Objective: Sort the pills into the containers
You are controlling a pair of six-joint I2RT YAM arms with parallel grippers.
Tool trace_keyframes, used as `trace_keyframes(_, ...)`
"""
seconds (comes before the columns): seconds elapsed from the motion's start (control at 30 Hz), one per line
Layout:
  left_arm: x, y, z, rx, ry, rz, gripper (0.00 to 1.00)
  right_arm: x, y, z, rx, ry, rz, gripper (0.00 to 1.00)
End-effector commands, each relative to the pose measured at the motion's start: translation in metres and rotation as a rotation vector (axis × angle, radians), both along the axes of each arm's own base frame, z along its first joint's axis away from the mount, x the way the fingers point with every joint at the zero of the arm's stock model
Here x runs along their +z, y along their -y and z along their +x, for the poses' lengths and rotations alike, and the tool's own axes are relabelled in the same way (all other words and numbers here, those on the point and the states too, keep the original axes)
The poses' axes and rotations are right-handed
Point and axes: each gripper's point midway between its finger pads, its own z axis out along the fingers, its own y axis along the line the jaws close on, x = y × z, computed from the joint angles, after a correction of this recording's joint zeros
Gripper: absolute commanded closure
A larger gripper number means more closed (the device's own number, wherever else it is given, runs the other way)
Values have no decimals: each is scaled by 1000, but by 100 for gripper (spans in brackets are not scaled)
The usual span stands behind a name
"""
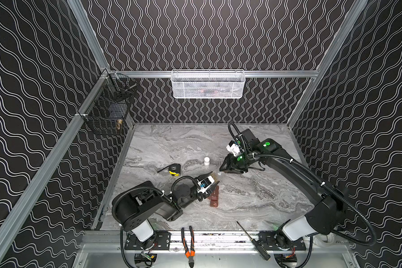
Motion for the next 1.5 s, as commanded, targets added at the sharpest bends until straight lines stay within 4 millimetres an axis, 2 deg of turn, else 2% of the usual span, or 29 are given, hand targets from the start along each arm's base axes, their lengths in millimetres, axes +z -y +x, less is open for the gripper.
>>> trace_keyframes(0.0,29,5,-14,-83,44,-88,100,5,-2,-21,125,41,-8,68)
trace_keyframes(0.17,42,8,-31,-174,23,-109,100,7,0,-44,268,144,-25,71)
trace_keyframes(0.5,55,13,-59,-321,-12,-69,100,28,11,-68,512,426,16,69)
trace_keyframes(0.7,52,11,-62,-330,-25,-46,100,19,17,-68,586,442,-45,61)
trace_keyframes(1.17,36,13,-60,-325,-45,-8,100,28,18,-65,580,479,-41,39)
trace_keyframes(1.37,30,13,-56,-297,-45,1,100,44,23,-53,484,508,-66,23)
trace_keyframes(1.47,30,8,-46,-229,-14,-1,100,63,30,-38,372,529,-55,18)
